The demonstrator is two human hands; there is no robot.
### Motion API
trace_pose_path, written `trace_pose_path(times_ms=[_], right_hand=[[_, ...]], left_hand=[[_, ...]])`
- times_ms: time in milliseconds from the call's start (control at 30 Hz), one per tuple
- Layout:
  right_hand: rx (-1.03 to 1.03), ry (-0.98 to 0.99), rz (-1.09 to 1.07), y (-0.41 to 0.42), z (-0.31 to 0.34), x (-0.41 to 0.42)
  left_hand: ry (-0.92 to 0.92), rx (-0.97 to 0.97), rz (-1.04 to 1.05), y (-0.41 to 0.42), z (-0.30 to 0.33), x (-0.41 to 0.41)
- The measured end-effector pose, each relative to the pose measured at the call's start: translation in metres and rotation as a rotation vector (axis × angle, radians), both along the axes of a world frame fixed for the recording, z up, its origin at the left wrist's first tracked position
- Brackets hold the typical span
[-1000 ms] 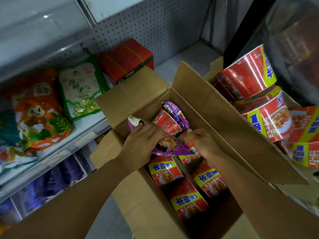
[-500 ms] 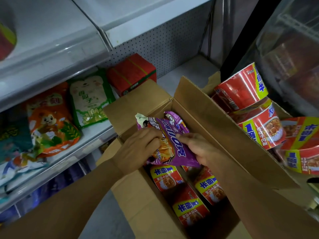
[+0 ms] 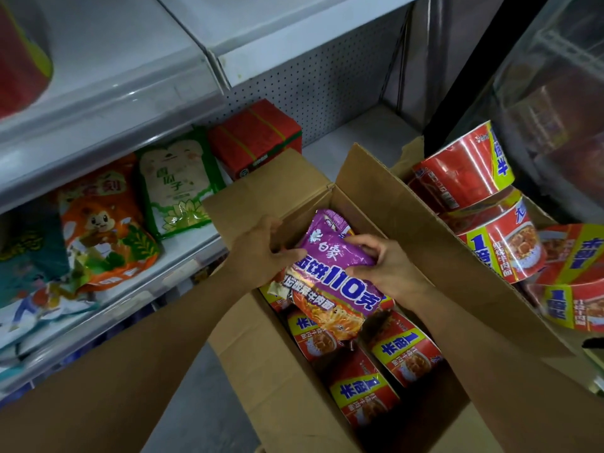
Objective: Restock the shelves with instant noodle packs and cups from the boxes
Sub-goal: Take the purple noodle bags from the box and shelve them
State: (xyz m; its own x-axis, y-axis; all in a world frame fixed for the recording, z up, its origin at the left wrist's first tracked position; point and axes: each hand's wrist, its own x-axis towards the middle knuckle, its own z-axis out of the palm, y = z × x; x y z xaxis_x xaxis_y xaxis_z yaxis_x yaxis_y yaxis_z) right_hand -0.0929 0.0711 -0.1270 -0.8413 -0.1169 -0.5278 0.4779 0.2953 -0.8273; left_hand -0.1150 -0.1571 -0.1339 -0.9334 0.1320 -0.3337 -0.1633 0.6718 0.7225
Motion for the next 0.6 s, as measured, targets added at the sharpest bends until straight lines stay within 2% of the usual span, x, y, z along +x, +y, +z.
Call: trace_pose_path(times_ms=[67,133,267,400,467,500,600], right_hand=[[-0.039,-0.022,0.030,-0.003,0.002,-0.001],[-0.081,-0.045,0.039,-0.006,-0.001,-0.005],[-0.122,-0.051,0.050,-0.016,-0.015,-0.013],[-0.054,-0.061,0.015,-0.023,-0.033,-0.020],[0.046,-0.008,-0.136,-0.023,-0.048,-0.026],[0.160,0.064,-0.199,-0.020,-0.057,-0.031],[0.583,0.163,-0.159,-0.009,-0.083,-0.041]], left_hand=[[-0.236,0.129,0.045,0.004,-0.004,-0.001],[-0.367,0.236,0.062,0.005,-0.013,0.002],[-0.417,0.299,0.060,0.006,-0.033,0.007],[-0.423,0.341,0.082,0.002,-0.050,0.006],[-0.389,0.300,0.084,-0.001,-0.057,0.003],[-0.365,0.285,0.097,-0.003,-0.062,0.002],[-0.323,0.261,0.165,-0.011,-0.073,-0.003]])
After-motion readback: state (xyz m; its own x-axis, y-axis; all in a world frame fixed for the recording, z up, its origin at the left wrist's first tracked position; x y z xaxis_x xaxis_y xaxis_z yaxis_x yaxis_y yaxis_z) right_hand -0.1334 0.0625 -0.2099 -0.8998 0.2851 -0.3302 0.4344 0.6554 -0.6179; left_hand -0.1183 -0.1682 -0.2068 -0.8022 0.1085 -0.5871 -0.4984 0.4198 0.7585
